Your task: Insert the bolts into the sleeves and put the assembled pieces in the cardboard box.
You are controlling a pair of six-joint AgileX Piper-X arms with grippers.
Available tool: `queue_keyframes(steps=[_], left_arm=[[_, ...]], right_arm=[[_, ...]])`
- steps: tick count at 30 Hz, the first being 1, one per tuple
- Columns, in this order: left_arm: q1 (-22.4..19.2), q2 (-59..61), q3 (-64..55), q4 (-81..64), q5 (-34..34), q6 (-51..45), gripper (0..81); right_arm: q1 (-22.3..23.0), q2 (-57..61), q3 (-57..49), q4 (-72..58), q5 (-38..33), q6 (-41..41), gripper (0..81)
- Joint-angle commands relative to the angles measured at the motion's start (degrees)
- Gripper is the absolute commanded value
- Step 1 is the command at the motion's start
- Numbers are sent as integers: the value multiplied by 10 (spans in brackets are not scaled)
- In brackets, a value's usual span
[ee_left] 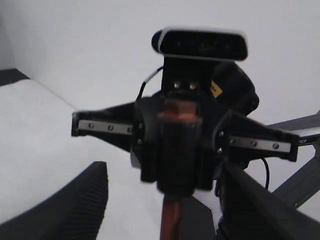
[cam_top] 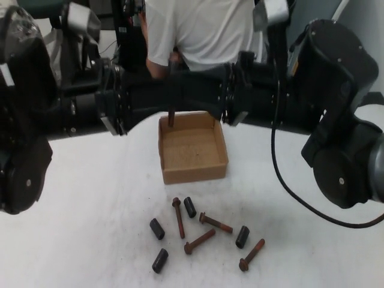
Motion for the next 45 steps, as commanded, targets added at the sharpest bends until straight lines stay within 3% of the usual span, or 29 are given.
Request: queue_keyframes(steps=[1,7,14,18,23,26,30,36,39,45], left_arm=[[-1,-1,-1,-3,7,-1,594],[-1,-1,-1,-3,3,-8,594],[-1,-1,-1,-3,7,-9,594],[1,-1,-1,-3,3,-9,594],[24,-1,-1,27,-10,16,594],[47,-1,-1,123,-20,86,594],[74,-1,-1,320,-80,223,594],[80,-1,-1,598,-304,383,562],[79,-1,-1,654,-332,438,562],[79,-1,-5,662,-375,441,562]], right_arm=[[-3,-10,-7,-14,7,0,8],[-5,-10,-7,-7,11,-5,8],[-38,-10,-7,160,8,-111,8],[-50,-10,-7,154,6,-117,8],[-60,-10,-8,148,6,-112,8],[-60,-10,-11,148,6,-112,8],[-64,-7,-12,153,11,-132,8],[-84,30,-35,234,38,-170,8],[-84,55,-67,309,69,-233,8],[-84,115,-147,470,133,-346,8]])
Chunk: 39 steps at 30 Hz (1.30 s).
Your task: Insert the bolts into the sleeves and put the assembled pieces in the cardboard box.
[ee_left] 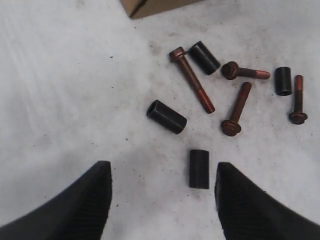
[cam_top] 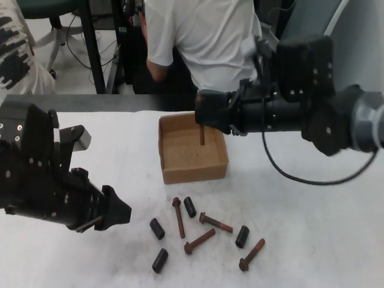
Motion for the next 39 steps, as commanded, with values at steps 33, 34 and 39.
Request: queue_keyframes(steps=[33,34,39], left_arm=[[0,-39,-9,23,-7,10,562],[0,-39,-9,23,-7,11,562],[0,-39,-9,23,-7,11,562]], right_arm=[[-2,282,-331,317,239,-268,8],[-2,283,-334,326,250,-274,8],[-2,283,-344,322,253,-278,8]])
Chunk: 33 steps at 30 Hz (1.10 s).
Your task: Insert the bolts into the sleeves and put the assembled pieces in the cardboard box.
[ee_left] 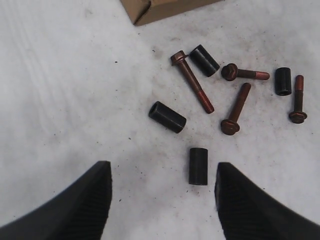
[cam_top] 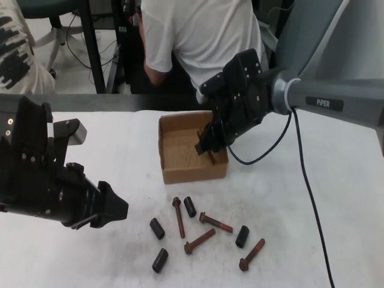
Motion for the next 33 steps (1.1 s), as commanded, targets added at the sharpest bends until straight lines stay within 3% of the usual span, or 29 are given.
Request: queue_keyframes(steps=[1,3,9,10,21,28,33], left_arm=[[0,-7,-6,2,0,4,562],[0,-7,-6,2,0,4,562],[0,-7,-6,2,0,4,562],[0,-7,-6,2,0,4,562],[0,-7,-6,2,0,4,562],[-1,-7,-6,2,0,2,538],[-33,-7,-12,-17,-2,-4,536]], right_arm=[[-2,-4,-21,1,4,-13,8],[-2,-4,-29,4,-1,-13,24],[-2,-4,-45,8,-2,17,433],[-2,-4,-45,8,4,22,461],[-2,-27,-45,40,-5,23,436],[-13,-148,-45,166,-180,23,395],[-6,-272,-45,266,-197,-11,396]])
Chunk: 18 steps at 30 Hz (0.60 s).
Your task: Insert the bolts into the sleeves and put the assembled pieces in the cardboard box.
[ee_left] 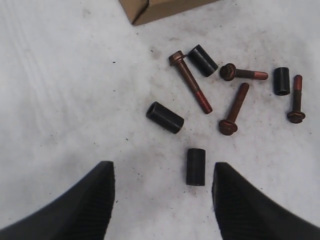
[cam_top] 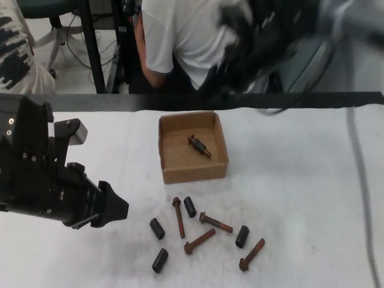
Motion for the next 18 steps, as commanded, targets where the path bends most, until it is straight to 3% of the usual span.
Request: queue_keyframes(steps=[1,8,13,18], left_arm=[[-9,-6,-5,-12,-2,-1,536],[-82,39,-8,2,-30,-37,501],[-97,47,-9,22,-57,-37,501],[-100,47,-9,50,-62,-21,501]], right_arm=[[8,-97,-6,68,-31,-27,396],[23,-194,0,145,-37,-34,396],[23,-203,31,210,-28,-45,396],[23,-203,115,192,-28,-47,396]])
